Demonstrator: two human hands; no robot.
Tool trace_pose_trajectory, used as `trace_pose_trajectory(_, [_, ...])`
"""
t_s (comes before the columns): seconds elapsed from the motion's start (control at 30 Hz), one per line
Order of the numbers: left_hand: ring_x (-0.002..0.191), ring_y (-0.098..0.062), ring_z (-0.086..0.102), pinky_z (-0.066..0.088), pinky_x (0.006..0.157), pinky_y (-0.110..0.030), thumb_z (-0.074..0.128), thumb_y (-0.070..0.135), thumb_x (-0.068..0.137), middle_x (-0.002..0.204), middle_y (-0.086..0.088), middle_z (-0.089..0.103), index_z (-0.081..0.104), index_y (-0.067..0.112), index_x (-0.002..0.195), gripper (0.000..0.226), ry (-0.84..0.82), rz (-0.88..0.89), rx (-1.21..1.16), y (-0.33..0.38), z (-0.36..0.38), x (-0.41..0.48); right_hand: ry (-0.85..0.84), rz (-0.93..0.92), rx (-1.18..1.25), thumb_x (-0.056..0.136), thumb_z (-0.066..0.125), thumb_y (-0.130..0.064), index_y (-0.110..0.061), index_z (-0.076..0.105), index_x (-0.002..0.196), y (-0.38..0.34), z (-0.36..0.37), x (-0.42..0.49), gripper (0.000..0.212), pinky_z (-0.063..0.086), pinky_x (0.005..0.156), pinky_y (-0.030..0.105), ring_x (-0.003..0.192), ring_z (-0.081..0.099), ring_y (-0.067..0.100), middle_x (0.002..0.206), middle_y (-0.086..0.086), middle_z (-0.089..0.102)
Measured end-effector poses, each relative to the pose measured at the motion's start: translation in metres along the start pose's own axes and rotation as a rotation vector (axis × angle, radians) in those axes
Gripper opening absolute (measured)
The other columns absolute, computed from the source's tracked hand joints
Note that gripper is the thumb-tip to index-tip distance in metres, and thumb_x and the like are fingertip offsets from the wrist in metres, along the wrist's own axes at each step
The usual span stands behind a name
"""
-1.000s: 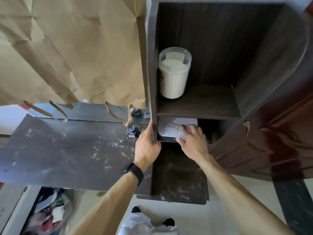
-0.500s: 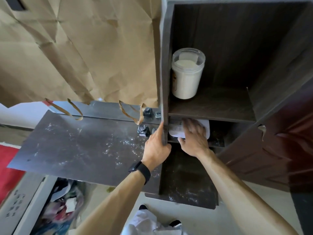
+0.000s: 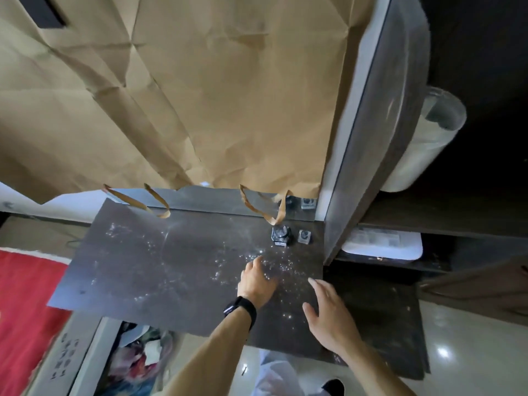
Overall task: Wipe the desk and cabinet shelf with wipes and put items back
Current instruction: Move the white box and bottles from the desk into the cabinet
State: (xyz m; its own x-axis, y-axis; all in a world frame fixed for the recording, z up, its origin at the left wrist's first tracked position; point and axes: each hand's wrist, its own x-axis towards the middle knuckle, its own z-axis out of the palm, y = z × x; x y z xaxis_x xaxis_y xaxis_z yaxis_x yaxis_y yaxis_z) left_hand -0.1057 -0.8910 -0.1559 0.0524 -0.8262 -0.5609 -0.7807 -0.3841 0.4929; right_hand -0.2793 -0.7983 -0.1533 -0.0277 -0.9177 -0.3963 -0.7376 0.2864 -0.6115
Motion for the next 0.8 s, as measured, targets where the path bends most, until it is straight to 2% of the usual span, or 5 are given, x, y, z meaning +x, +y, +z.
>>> trace_pose_trajectory(0.1, [0.128, -0.021, 0.047, 0.045, 0.103, -0.028, 0.073, 0.032, 0.086, 0.138, -0.002, 0.048, 0.037, 0.024, 0.151, 0.074, -0.017, 0.073, -0.077, 0.006, -0.003, 0.033, 0.012, 0.15, 0.194, 0.096, 0.053, -0.032, -0.024, 0.027, 0.15, -0.026, 0.002, 0.041, 0.061, 0.043, 0.097, 0.023, 0.122, 0.054, 0.013, 0.147, 0.0, 0.041])
trace_pose_trajectory(0.17, [0.106, -0.012, 0.056, 0.051, 0.079, -0.012, 0.073, 0.021, 0.087, 0.121, 0.008, 0.05, 0.042, 0.025, 0.147, 0.068, -0.033, 0.107, -0.127, 0.01, -0.005, 0.054, 0.046, 0.237, 0.263, 0.095, 0.056, -0.027, -0.023, 0.023, 0.152, -0.037, 0.003, 0.07, 0.066, 0.04, 0.096, 0.024, 0.123, 0.052, 0.016, 0.141, 0.006, 0.048])
trace_pose_trajectory(0.4, [0.098, -0.018, 0.064, 0.051, 0.079, -0.027, 0.074, 0.032, 0.082, 0.113, 0.007, 0.045, 0.049, 0.041, 0.136, 0.06, -0.048, 0.21, -0.069, 0.016, -0.01, 0.104, 0.097, 0.37, 0.143, 0.097, 0.053, -0.02, -0.034, 0.003, 0.154, -0.044, 0.007, 0.145, 0.077, 0.042, 0.085, 0.029, 0.108, 0.057, 0.028, 0.131, 0.012, 0.041])
trace_pose_trajectory(0.57, [0.098, -0.021, 0.062, 0.054, 0.073, -0.037, 0.076, 0.053, 0.078, 0.111, 0.007, 0.051, 0.05, 0.038, 0.128, 0.058, -0.025, 0.275, 0.123, 0.01, -0.016, 0.107, 0.185, 0.326, -0.052, 0.094, 0.057, -0.02, -0.03, 0.04, 0.134, -0.038, 0.011, 0.149, 0.045, 0.046, 0.069, 0.034, 0.094, 0.061, 0.031, 0.111, 0.011, 0.052])
trace_pose_trajectory(0.8, [0.094, -0.012, 0.066, 0.051, 0.069, -0.029, 0.071, 0.065, 0.075, 0.101, 0.019, 0.067, 0.051, 0.041, 0.116, 0.052, -0.014, 0.298, 0.139, -0.009, -0.022, 0.06, 0.228, 0.243, -0.065, 0.098, 0.049, -0.037, -0.02, 0.052, 0.113, -0.031, 0.016, 0.091, 0.023, 0.048, 0.073, 0.033, 0.096, 0.064, 0.02, 0.106, -0.001, 0.065])
